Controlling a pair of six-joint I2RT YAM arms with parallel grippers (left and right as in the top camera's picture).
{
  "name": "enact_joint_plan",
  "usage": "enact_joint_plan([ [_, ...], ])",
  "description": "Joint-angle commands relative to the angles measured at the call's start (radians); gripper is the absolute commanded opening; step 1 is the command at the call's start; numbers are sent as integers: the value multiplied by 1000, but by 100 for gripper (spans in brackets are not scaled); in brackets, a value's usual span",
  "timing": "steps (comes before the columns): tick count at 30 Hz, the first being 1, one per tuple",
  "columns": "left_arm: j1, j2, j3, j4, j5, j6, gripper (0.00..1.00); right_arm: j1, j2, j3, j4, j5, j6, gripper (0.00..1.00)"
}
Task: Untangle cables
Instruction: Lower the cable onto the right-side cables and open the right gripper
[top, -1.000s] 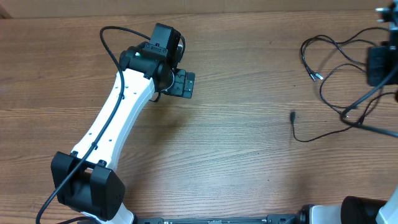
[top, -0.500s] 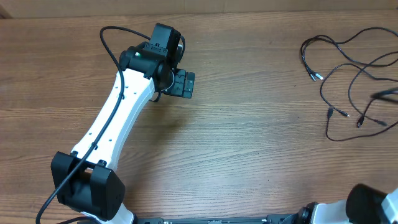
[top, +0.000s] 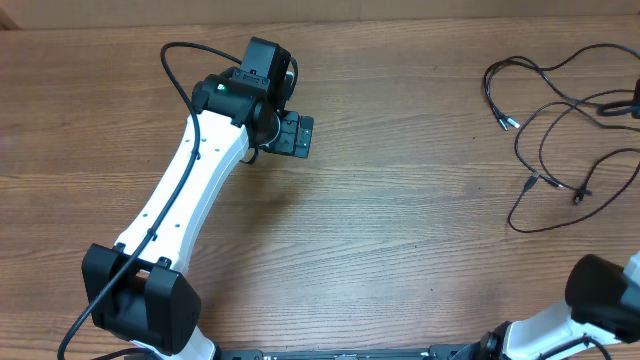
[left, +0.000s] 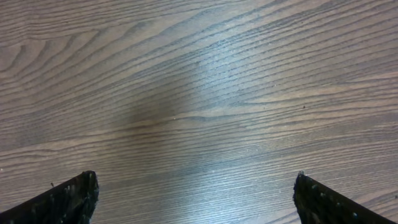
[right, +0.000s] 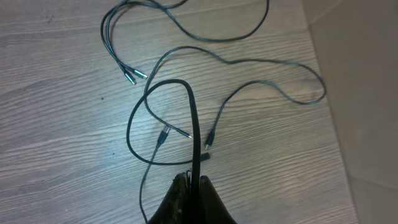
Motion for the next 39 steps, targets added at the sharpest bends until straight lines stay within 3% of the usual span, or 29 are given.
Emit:
enact_joint_plan([
  [1, -2, -11, 10, 1, 12, 22, 100, -48, 24, -6, 2, -95, -67, 4],
  [12, -2, -11, 10, 1, 12, 22, 99, -233, 32, -238, 149, -378, -257, 4],
  [19, -2, -11, 10, 1, 12, 22, 100, -290, 32, -482, 356, -441, -260, 4],
  [27, -2, -11, 10, 1, 12, 22, 100, -340, 33, -624, 596, -439, -113, 4],
  [39, -2, -11, 10, 1, 12, 22, 100, -458, 47, -645, 729, -439, -16, 4],
])
